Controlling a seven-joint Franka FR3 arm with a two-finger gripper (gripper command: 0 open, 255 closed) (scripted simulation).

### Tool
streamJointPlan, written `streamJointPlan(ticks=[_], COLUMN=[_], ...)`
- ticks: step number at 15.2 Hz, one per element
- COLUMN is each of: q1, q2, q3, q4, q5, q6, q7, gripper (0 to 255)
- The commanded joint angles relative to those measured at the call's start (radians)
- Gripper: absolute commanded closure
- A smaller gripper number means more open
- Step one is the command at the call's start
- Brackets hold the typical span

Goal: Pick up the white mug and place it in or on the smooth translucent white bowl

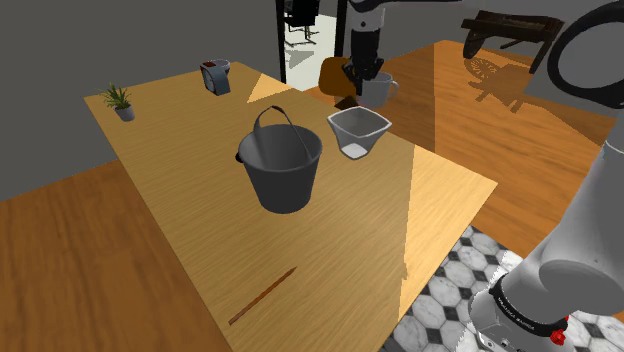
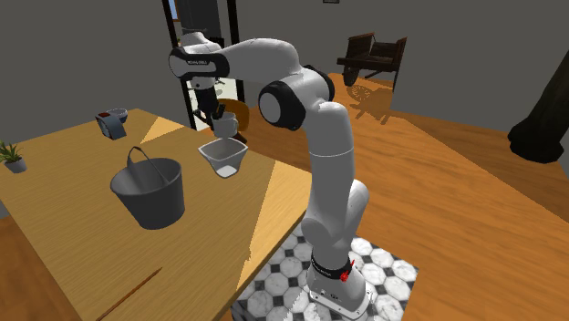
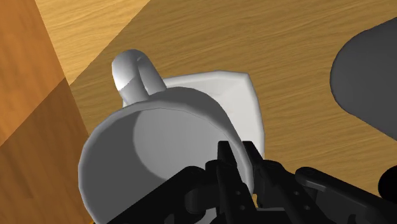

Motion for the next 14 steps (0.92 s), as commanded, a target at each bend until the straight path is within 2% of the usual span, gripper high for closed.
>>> streamJointPlan(ticks=[1,14], q1=[0.0,0.0], q2=[0.069,0.053], q3=[0.001,0.001], q4=[0.1,-0.098], q5=[0.003,0.001], q6=[-0.031,0.152], q7=[0.0,0.006], gripper=[255,255])
